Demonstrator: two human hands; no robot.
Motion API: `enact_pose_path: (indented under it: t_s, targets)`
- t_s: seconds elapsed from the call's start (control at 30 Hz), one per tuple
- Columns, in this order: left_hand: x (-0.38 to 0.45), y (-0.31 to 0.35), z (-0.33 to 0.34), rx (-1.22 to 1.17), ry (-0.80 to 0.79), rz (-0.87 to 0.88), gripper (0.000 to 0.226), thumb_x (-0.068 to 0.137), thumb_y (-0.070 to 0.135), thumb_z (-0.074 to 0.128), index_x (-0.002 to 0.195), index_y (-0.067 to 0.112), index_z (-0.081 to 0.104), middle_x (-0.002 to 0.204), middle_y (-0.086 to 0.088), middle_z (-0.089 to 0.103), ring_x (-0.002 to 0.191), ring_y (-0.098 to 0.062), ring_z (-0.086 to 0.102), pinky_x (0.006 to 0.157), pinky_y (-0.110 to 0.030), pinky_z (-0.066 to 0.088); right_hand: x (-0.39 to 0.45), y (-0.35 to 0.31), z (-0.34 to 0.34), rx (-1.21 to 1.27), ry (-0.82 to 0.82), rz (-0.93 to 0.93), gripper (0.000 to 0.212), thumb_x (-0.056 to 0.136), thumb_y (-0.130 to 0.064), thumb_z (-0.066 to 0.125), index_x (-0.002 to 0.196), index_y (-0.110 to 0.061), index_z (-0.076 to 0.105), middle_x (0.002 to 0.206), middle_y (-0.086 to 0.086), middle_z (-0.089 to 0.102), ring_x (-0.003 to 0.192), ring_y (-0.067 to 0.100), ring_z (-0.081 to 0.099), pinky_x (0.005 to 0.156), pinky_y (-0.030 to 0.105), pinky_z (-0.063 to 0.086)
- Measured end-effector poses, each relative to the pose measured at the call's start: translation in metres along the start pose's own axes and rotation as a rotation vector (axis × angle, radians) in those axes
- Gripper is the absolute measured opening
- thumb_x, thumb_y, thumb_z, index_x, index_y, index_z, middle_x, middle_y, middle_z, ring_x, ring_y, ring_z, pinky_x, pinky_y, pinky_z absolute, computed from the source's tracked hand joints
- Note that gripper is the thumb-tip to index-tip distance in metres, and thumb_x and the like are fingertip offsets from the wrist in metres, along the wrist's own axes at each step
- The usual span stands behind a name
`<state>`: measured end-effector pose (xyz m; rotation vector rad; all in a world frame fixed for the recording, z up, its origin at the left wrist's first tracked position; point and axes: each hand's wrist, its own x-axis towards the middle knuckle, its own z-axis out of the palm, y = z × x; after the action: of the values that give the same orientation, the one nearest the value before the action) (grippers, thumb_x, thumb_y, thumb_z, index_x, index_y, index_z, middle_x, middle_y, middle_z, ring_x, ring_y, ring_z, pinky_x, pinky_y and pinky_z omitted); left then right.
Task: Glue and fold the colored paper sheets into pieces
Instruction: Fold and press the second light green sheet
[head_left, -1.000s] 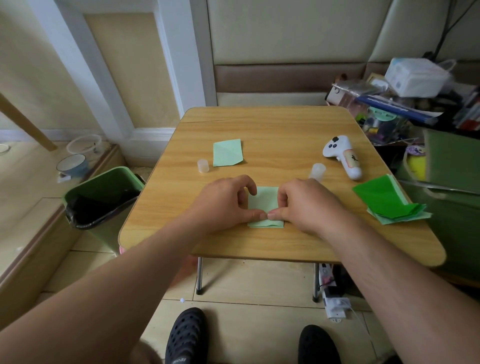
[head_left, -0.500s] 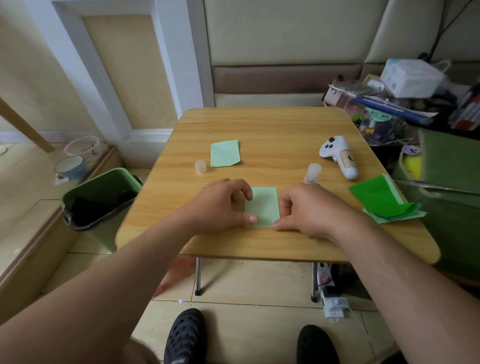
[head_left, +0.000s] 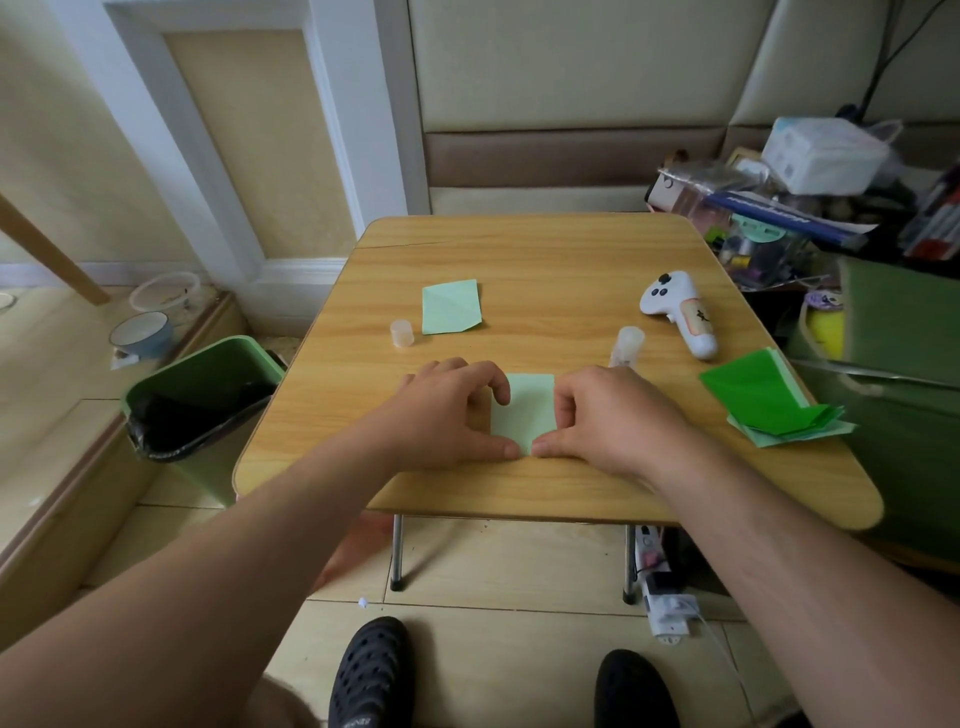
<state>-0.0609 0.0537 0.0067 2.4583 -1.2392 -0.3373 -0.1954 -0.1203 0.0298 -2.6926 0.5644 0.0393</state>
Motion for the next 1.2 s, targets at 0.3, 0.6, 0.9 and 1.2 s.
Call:
enact_pose_path:
  t_s: [0.3,0.6,0.9,1.2]
  targets:
    - [-0.002,-0.015,-0.015,-0.184,-0.049,-0.002,0.03,0.082,0.045,0.084,0.103,0.039,0.063,0.101,0.011,0.059,0.092,-0.011,0.056,0.083,-0.027,0.048,-0.004,0.011,-0.013,-0.024,-0.045,0.032,0.03,0.075,-0.04,0.09,0.076,-0.025,0.064,0.082,-0.009,0.065,0.079,0.01,0.06,0.069,0.035,0.053]
    - [0.02,-0.008,0.014,0.055,0.259,-0.062,0.035,0.106,0.032,0.044,0.134,0.028,0.065,0.124,-0.004,0.059,0.119,-0.027,0.055,0.101,-0.042,0.047,0.001,-0.005,0.003,0.075,0.015,0.045,0.036,0.104,-0.03,0.045,0.14,-0.029,0.049,0.106,-0.004,0.064,0.078,0.02,0.061,0.064,0.032,0.049]
    - [0.026,0.008,0.015,0.142,0.282,-0.086,0.034,0.1,0.021,0.042,0.122,0.023,0.067,0.118,-0.006,0.061,0.111,-0.032,0.058,0.09,-0.045,0.05,0.015,-0.02,0.003,-0.003,-0.064,0.145,0.041,0.097,-0.018,0.04,0.137,-0.018,0.048,0.105,0.005,0.058,0.09,0.026,0.059,0.073,0.038,0.054]
    - [0.031,0.016,0.015,0.094,0.198,-0.177,0.033,0.099,0.037,0.044,0.121,0.022,0.063,0.12,-0.005,0.056,0.119,-0.03,0.051,0.101,-0.047,0.043,0.019,-0.027,0.004,0.05,-0.057,0.158,0.041,0.095,-0.014,0.039,0.135,-0.017,0.047,0.105,0.007,0.055,0.094,0.028,0.06,0.083,0.043,0.057]
